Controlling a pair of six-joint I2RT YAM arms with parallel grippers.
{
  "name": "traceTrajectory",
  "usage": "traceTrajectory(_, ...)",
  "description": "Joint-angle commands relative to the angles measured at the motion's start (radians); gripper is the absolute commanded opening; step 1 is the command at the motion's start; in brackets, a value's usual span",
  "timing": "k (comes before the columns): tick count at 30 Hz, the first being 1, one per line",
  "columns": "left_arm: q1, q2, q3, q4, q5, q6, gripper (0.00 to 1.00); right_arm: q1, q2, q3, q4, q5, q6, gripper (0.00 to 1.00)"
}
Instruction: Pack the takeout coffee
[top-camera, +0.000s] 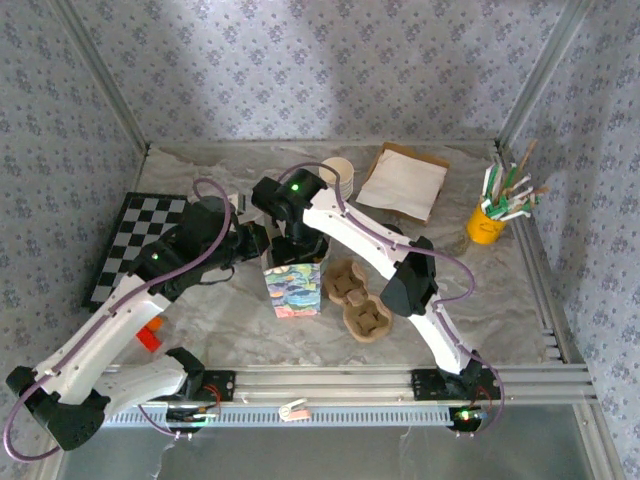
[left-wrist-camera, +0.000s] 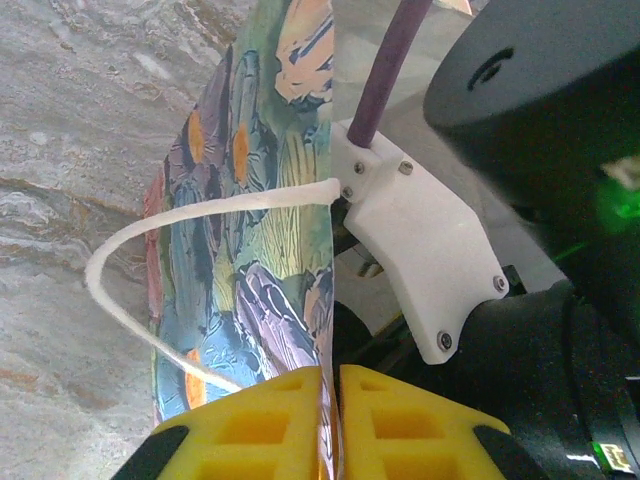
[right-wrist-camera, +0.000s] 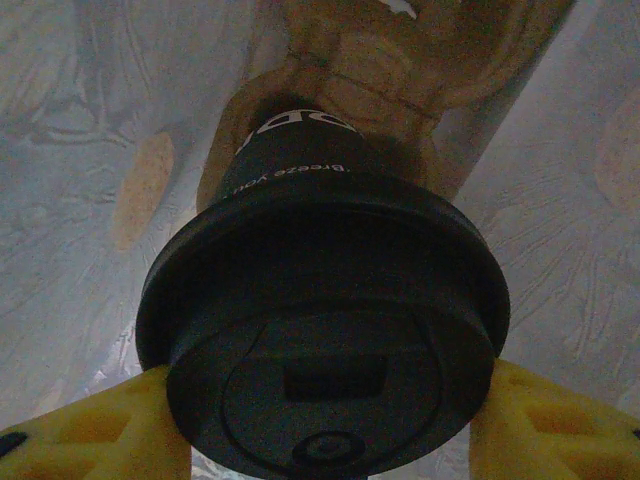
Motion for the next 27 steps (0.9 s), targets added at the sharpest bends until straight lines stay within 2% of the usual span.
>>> traceTrajectory(1,0.005,-0.023,0.042,-0.073,-0.009,0.008,0.14,-0.001,0.047,-0.037,-0.040,0.083,0.005,0.58)
traceTrajectory(6,-0.007,-0.035,0.039,-0.078,0.017,-0.003,0.14,0.000,0.039,-0.034,-0.037,0.086,0.011,0.58)
traceTrajectory(27,-0.008,-0.010,0.038,-0.082,-0.010,0.003,0.05,0.007,0.034,-0.019,-0.050,0.106,0.017,0.58)
